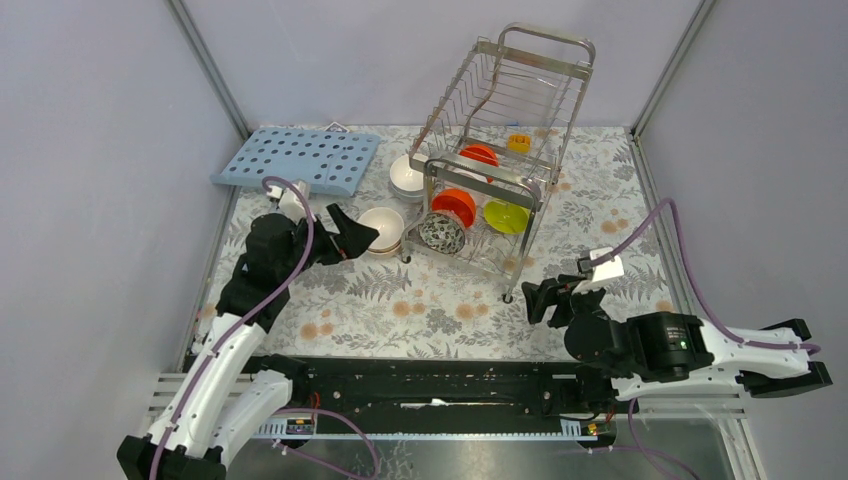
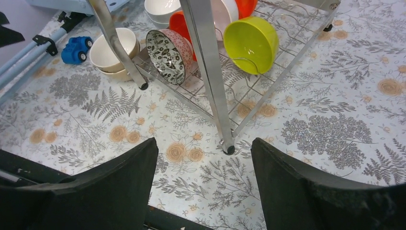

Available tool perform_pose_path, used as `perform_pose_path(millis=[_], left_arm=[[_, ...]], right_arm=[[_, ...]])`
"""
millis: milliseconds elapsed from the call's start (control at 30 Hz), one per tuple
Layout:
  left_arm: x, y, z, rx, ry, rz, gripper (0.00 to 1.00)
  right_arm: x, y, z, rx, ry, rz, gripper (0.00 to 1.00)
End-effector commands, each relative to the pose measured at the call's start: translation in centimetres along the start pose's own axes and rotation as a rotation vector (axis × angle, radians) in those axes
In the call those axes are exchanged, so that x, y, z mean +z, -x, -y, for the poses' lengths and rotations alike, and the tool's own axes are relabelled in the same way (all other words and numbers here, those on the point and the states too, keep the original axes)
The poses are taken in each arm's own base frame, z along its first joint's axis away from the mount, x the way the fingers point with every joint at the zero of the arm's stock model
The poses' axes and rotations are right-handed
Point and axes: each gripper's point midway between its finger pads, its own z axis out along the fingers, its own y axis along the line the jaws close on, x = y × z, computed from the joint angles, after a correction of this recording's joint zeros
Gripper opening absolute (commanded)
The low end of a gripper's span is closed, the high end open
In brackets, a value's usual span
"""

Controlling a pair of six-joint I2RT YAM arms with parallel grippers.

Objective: Unload the bowls from the dish rack
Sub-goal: Place the bowl with the bowl, then adjust the dish rack at the center of the board.

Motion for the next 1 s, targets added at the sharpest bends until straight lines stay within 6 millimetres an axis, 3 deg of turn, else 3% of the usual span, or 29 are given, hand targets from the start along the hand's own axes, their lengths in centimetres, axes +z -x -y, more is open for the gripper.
perform_pose_path(millis=[0,100,167,433,533,667,767,867,967], left_arm=[[1.2,1.1,1.5,-0.024,-0.081,0.026,0.99],[1.8,0.9,1.2,-0.034,-0.069,0.008,0.99],[1.8,1.0,1.1,-0.034,-0.064,0.009,0.99],[1.1,1.4,1.3,-0.016,-0.046,0.021,0.99],[0.9,1.7,1.4,-0.012,-0.043,0.028,0.99],[0.9,1.9,1.4,-0.02,-0.04,0.035,0.99],[0.9,1.8,1.2,-0.031,-0.029,0.036,0.99],[0.5,2.0,0.9,-0.048,-0.008,0.061,0.99],[0.0,2.4,1.1,-0.049,-0.007,0.088,0.99]], right_arm=[[0.1,1.3,0.0,-0.03,-0.032,0.035,0.79],[0.2,1.7,-1.0,-0.056,-0.02,0.032,0.79],[0.2,3.2,-2.2,-0.067,0.02,0.063,0.79],[-2.3,13.7,-9.1,-0.11,0.291,0.181,0.79],[-3.3,18.5,-10.8,-0.139,0.328,0.246,0.79],[-3.4,25.3,-11.0,-0.217,0.188,0.356,0.8],[-2.2,28.9,-10.8,-0.217,0.1,0.393,0.8],[0.8,30.3,-10.1,-0.192,0.023,0.368,0.8],[3.8,31.4,-8.0,-0.115,-0.053,0.377,0.81]])
